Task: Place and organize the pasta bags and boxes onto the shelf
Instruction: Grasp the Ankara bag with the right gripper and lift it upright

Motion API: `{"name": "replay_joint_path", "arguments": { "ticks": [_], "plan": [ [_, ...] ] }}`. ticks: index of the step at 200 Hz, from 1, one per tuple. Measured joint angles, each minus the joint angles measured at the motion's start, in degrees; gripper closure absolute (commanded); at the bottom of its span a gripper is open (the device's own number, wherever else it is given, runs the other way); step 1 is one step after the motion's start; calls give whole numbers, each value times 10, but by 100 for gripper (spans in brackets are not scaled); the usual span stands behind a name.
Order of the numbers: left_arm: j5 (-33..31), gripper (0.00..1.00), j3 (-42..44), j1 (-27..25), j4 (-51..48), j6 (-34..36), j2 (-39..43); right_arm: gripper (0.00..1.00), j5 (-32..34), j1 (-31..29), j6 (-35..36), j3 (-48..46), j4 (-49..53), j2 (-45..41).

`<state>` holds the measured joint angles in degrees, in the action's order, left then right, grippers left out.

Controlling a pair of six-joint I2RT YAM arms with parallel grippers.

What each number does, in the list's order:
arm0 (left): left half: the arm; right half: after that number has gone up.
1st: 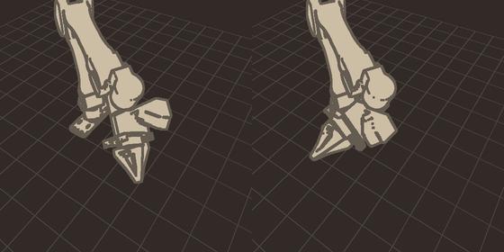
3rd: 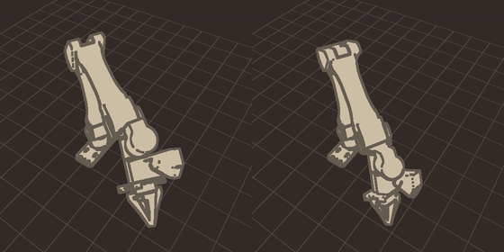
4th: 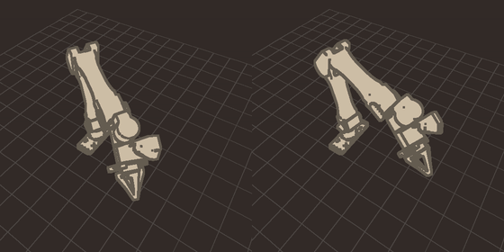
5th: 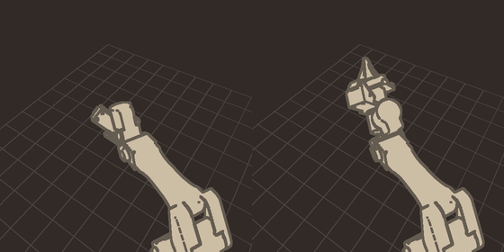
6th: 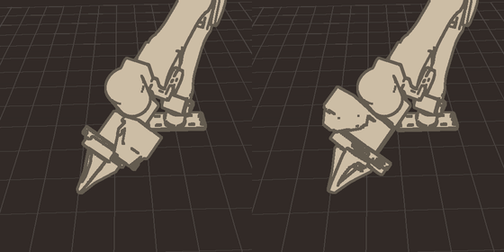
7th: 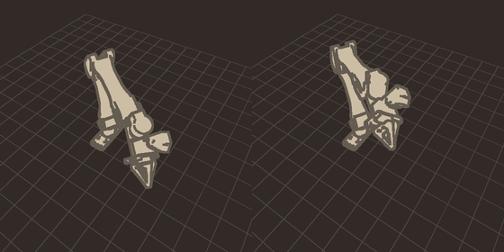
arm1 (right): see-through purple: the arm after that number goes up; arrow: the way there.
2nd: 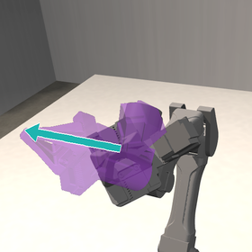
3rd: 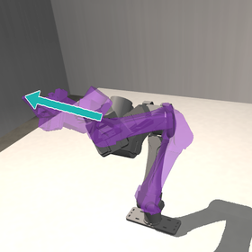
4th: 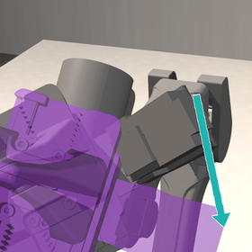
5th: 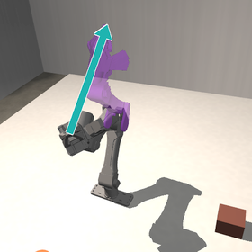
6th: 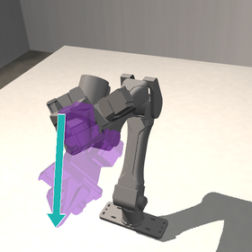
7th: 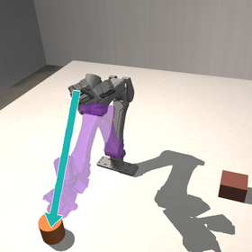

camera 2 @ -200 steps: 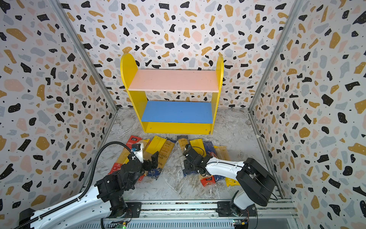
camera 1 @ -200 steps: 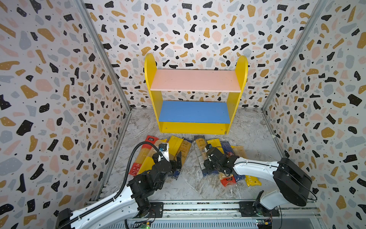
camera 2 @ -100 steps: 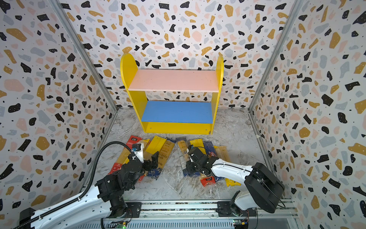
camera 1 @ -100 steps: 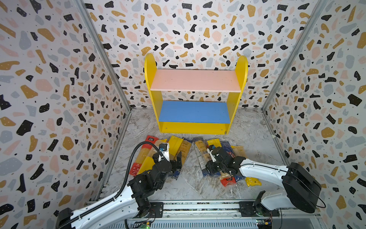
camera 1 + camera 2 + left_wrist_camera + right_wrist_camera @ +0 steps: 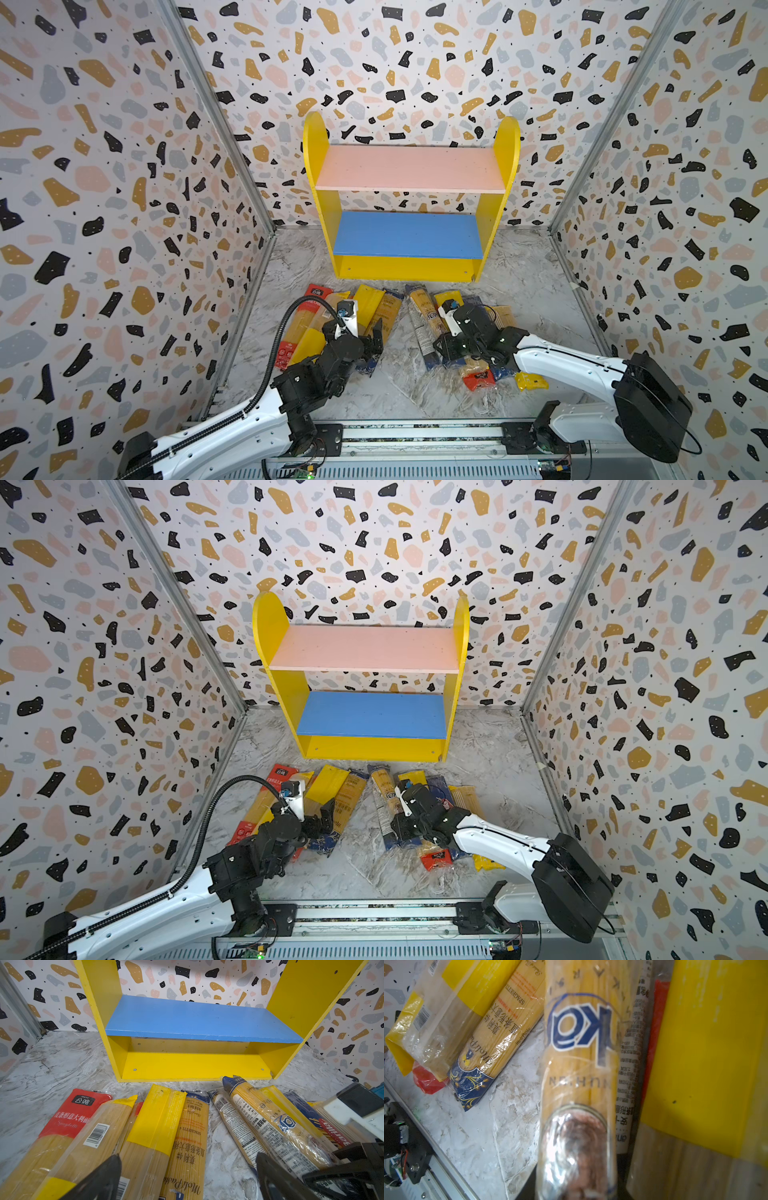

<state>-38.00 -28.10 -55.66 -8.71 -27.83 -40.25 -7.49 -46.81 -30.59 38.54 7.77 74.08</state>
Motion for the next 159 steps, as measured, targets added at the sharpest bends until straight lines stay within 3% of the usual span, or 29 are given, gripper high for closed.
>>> {"name": "replay_joint_path", "arguments": {
  "ticks": [67, 159],
  "plan": [
    [0, 0, 0, 0, 2, 0, 0, 100, 16, 2, 13, 26, 70, -41],
    [-2, 0, 0, 0, 15, 7, -27, 100, 63, 2, 58, 179, 196, -139]
  ]
}}
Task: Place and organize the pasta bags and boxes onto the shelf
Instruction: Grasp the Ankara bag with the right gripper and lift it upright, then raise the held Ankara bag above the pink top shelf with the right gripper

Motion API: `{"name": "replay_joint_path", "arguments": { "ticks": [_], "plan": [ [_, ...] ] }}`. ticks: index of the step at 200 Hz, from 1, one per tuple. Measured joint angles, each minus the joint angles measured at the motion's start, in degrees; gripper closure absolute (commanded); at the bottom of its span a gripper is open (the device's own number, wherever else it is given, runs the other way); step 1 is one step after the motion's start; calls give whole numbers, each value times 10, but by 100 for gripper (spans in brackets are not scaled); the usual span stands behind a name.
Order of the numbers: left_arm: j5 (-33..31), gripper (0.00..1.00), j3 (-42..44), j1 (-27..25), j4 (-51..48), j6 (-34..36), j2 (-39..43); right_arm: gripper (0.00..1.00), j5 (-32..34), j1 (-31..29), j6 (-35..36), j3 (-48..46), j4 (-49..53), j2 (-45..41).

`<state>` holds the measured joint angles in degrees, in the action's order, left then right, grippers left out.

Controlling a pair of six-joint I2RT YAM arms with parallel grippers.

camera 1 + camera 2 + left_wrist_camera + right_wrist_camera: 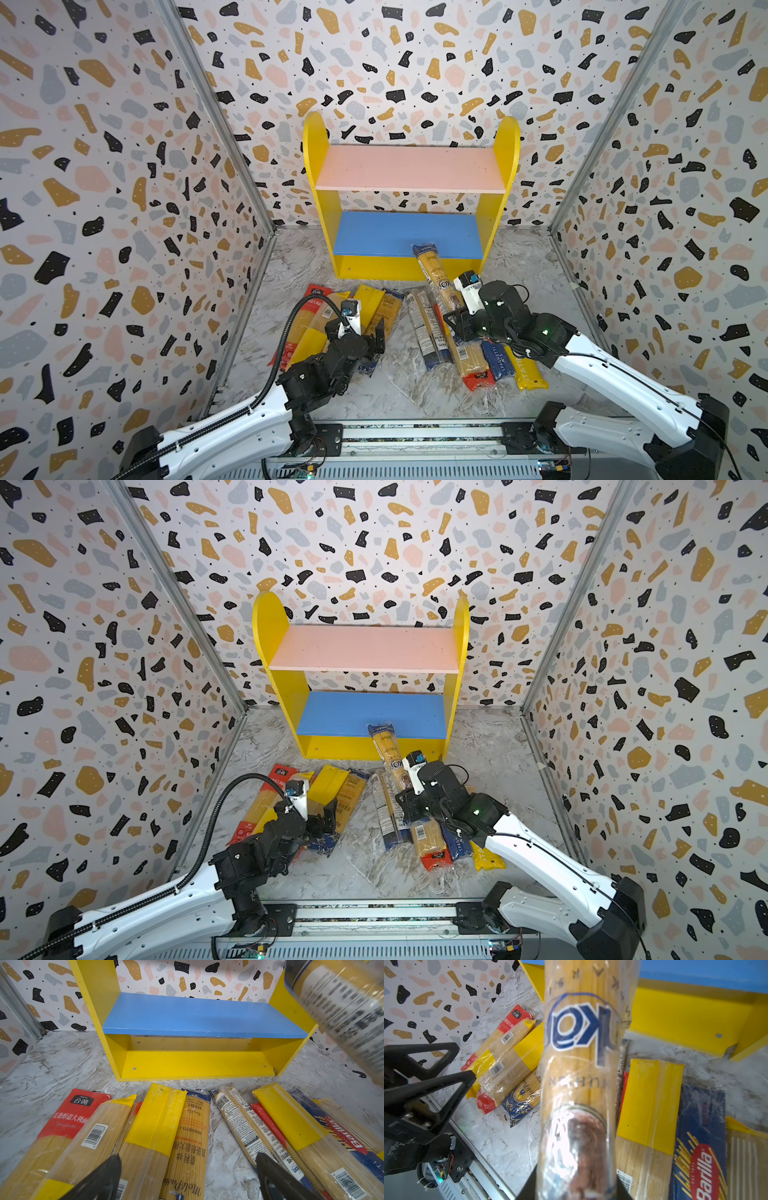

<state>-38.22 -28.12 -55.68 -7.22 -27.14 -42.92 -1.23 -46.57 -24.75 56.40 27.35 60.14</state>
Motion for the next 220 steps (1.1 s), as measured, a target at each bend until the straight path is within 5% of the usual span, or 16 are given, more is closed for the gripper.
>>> {"name": "replay_joint_path", "arguments": {
  "ticks": [129, 220],
  "plan": [
    [7, 0, -21, 0, 13, 15, -9, 100, 78, 0, 101, 286, 61, 45],
    [7, 1, -39, 0, 17, 26, -14, 100, 292, 3, 295, 515, -54, 269]
  ]
}}
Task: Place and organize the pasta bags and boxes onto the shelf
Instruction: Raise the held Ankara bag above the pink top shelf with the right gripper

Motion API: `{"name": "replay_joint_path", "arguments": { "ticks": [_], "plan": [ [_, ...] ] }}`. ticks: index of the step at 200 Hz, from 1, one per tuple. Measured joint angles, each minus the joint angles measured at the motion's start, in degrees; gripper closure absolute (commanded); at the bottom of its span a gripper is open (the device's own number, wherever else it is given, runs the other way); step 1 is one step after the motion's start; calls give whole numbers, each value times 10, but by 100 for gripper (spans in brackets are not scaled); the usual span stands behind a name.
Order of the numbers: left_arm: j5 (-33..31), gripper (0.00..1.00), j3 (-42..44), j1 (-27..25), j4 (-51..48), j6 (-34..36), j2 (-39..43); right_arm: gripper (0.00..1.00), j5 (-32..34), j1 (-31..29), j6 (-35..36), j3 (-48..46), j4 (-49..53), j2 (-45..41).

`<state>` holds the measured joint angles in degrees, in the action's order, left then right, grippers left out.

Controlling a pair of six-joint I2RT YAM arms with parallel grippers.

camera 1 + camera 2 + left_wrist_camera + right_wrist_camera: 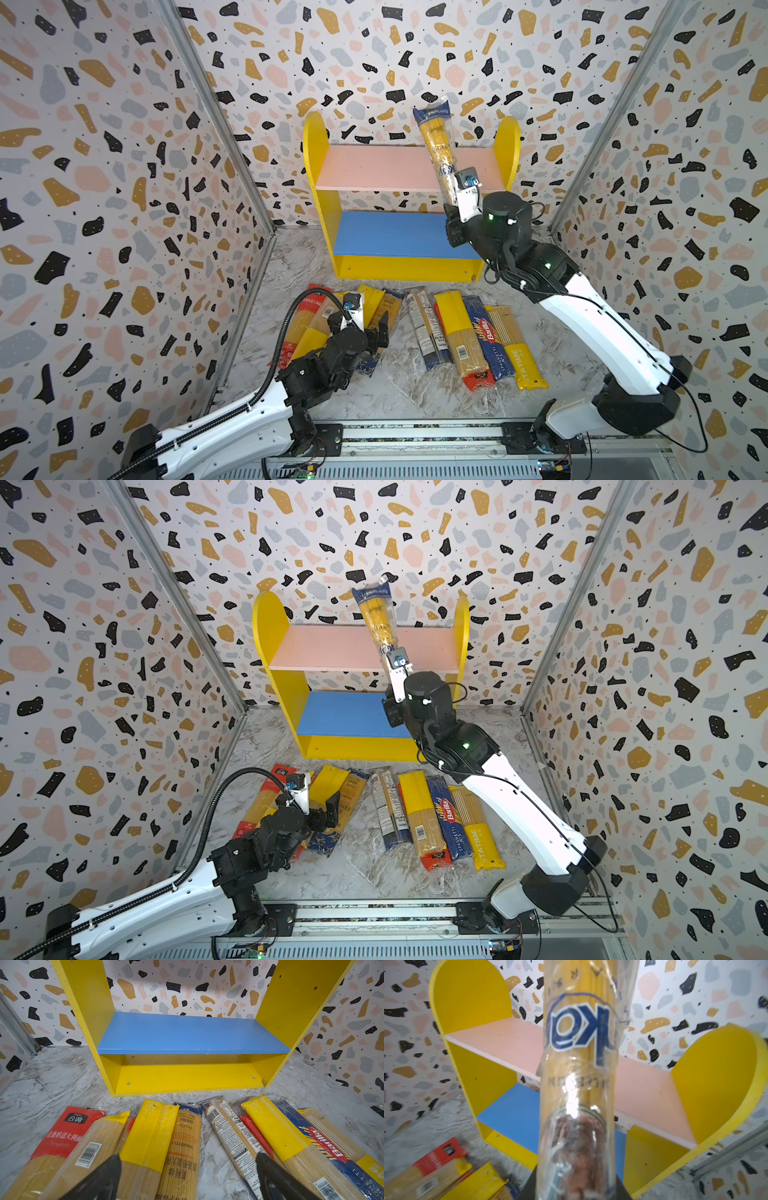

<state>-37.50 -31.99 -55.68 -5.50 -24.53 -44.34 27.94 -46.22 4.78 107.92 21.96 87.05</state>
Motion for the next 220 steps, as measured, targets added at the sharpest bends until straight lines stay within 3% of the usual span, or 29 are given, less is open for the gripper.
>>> {"name": "replay_joint_path", "arguments": {
  "ticks": [40, 84, 220],
  "plan": [
    [4, 0, 0, 0, -1, 0, 2, 100, 32, 32, 69, 112, -54, 104],
    [2, 1, 0, 0, -5, 0, 13, 100, 36, 102, 78, 243, -47, 189],
    [12, 1, -19, 0, 6, 14, -33, 100, -22, 201, -6, 239, 89, 192]
  ]
}}
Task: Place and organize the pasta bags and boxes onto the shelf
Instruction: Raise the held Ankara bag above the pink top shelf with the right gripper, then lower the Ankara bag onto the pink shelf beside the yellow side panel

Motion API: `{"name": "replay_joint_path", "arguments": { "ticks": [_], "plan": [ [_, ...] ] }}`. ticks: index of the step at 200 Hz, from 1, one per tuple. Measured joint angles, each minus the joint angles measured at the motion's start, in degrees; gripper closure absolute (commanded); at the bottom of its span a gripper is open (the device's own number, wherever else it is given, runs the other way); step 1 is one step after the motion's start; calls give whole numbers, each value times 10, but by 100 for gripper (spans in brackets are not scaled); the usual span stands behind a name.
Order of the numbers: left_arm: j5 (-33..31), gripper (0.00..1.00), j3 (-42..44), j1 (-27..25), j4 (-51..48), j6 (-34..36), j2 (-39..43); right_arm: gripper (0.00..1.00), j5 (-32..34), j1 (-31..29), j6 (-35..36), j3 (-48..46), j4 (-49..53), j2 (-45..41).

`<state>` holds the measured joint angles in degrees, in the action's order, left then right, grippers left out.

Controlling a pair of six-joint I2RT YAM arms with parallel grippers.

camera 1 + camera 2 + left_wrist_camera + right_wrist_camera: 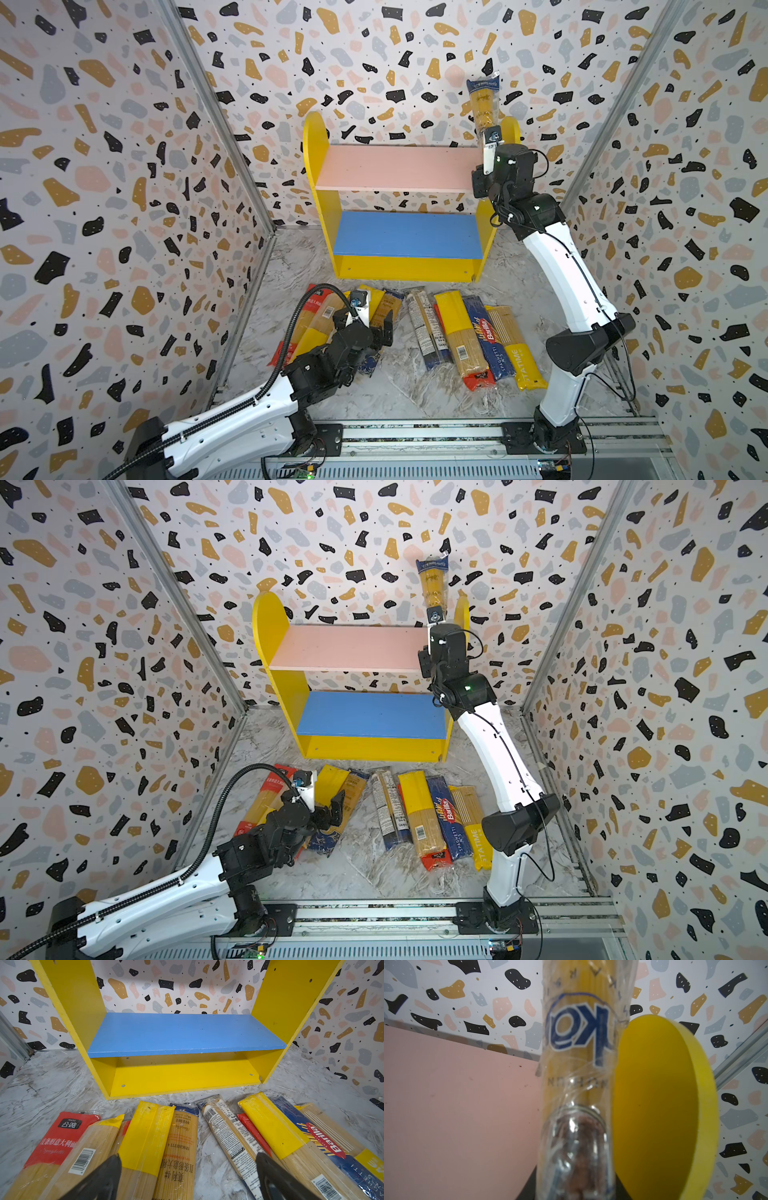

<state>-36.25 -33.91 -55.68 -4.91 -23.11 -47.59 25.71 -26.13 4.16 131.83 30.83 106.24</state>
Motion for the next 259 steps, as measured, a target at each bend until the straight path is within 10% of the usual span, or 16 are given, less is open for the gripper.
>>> {"name": "replay_joint_path", "arguments": {
  "ticks": [148, 207, 259],
  "plan": [
    [0, 1, -7, 0, -2, 0, 5, 85, -24, 28, -28, 5, 11, 1],
    [0, 0, -7, 0, -4, 0, 10, 49, -21, 29, -31, 14, 5, 11],
    [5, 1, -7, 0, -8, 0, 10, 41, -17, 24, -36, 17, -25, 27]
  ]
}}
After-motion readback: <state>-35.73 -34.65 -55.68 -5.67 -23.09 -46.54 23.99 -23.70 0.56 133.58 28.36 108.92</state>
